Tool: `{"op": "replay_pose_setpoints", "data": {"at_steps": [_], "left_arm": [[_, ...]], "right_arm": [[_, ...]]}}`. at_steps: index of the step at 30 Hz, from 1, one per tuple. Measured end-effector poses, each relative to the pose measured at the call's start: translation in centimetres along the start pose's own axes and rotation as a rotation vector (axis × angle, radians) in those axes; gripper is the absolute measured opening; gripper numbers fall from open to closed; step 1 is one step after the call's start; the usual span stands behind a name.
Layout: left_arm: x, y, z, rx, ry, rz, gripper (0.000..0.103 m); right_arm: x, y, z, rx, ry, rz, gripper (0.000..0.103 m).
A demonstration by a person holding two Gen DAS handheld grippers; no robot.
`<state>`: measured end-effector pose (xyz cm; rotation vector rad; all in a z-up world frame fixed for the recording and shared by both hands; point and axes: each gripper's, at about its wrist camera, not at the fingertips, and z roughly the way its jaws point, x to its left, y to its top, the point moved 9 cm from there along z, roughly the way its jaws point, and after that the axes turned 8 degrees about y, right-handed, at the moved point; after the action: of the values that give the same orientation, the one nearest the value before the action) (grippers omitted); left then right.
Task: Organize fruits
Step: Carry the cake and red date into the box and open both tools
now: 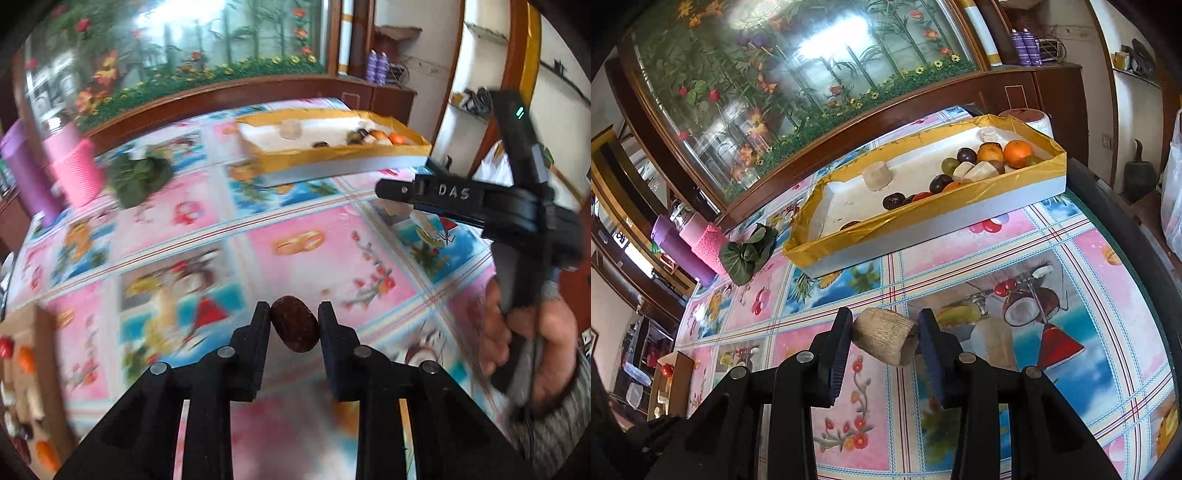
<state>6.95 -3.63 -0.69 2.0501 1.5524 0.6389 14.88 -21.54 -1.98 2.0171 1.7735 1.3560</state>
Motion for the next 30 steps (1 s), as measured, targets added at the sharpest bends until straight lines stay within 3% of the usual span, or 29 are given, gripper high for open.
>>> {"op": "replay_pose_setpoints", "data": {"at_steps": [5, 9, 11, 15, 22, 25, 30], "left_arm": [[10.7, -4.3, -6.4, -0.042, 0.154, -0.137, 0.026], [19.7, -9.3, -9.7, -0.015, 0.301, -0.28, 0.026], [23.5, -11.7, -10.7, 0.006, 0.353, -0.355, 0.026], [28.9, -16.0, -12.0, 0.032, 0.403, -0.491, 0.026], [32.0, -19.2, -11.8, 0.035, 0.412, -0.553, 0.026], [32.6, -19.6, -11.0, 0.043, 0.413, -0.566, 0.026], [33.4, -19.9, -10.7, 0.031, 0.391, -0.599, 0.026]], "right_arm": [[2.1, -1.4, 0.8, 0.031, 0.001, -0.077, 0.039], [5.5, -3.5, 1.5, 0.075, 0.006, -0.148, 0.039], [8.5, -4.9, 1.2, 0.089, 0.038, -0.196, 0.04], [17.5, -9.5, 0.7, 0.16, 0.189, -0.29, 0.04], [32.0, -20.4, 1.3, 0.329, 0.395, -0.508, 0.041], [35.6, -24.7, 2.0, 0.39, 0.426, -0.589, 0.041], [38.1, -29.5, 2.6, 0.462, 0.44, -0.672, 0.041]]}}
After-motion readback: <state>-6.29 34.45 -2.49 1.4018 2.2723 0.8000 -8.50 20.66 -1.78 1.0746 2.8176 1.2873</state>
